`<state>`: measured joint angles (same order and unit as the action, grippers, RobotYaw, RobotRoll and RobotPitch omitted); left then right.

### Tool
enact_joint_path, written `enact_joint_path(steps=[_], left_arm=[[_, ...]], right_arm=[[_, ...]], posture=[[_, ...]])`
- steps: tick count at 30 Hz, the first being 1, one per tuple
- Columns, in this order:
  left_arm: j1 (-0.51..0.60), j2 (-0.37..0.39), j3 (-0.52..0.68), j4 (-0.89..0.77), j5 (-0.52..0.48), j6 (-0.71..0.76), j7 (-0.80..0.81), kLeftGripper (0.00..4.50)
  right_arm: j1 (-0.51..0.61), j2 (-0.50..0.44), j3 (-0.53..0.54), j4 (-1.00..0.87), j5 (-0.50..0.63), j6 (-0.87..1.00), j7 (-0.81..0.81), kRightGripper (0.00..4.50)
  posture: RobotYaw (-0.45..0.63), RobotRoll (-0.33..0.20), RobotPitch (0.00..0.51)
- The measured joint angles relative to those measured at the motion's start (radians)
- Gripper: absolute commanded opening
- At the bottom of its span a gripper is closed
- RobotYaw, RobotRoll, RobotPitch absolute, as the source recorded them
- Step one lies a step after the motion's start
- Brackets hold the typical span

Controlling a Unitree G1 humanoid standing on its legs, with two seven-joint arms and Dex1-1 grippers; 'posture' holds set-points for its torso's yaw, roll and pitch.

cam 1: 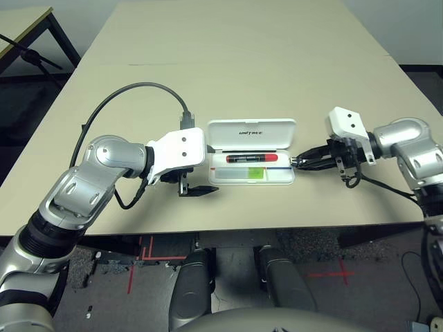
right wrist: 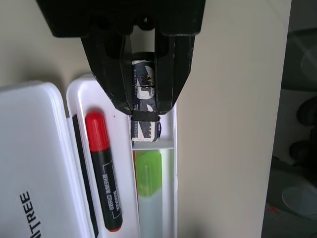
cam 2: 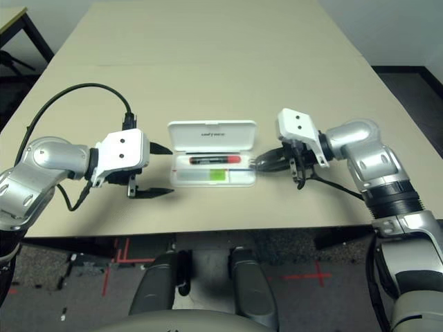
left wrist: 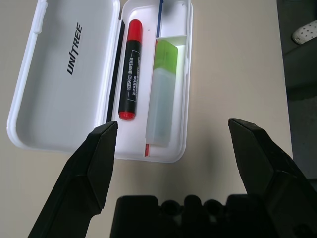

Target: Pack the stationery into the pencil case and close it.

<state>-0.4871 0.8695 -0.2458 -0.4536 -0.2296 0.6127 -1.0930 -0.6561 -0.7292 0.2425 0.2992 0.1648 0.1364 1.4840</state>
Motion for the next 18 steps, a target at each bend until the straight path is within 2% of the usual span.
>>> enact_joint_path(steps=[10,14,18], left_arm=[[0.031,0.009,0.001,-0.001,0.0,-0.002,0.012,4.5],[0.035,0.009,0.001,-0.001,0.001,-0.014,0.014,4.5],[0.036,0.01,0.001,0.0,0.002,-0.02,0.016,4.5]], right_arm=[[-0.006,0.056,0.033,0.061,-0.051,-0.066,-0.001,0.33],[-0.007,0.076,0.041,0.062,-0.061,-0.086,-0.003,1.65],[-0.008,0.078,0.039,0.064,-0.063,-0.101,-0.01,3.23]], posture=[[0.02,0.0,0.145],[0.02,0.0,0.145],[0.01,0.0,0.138]])
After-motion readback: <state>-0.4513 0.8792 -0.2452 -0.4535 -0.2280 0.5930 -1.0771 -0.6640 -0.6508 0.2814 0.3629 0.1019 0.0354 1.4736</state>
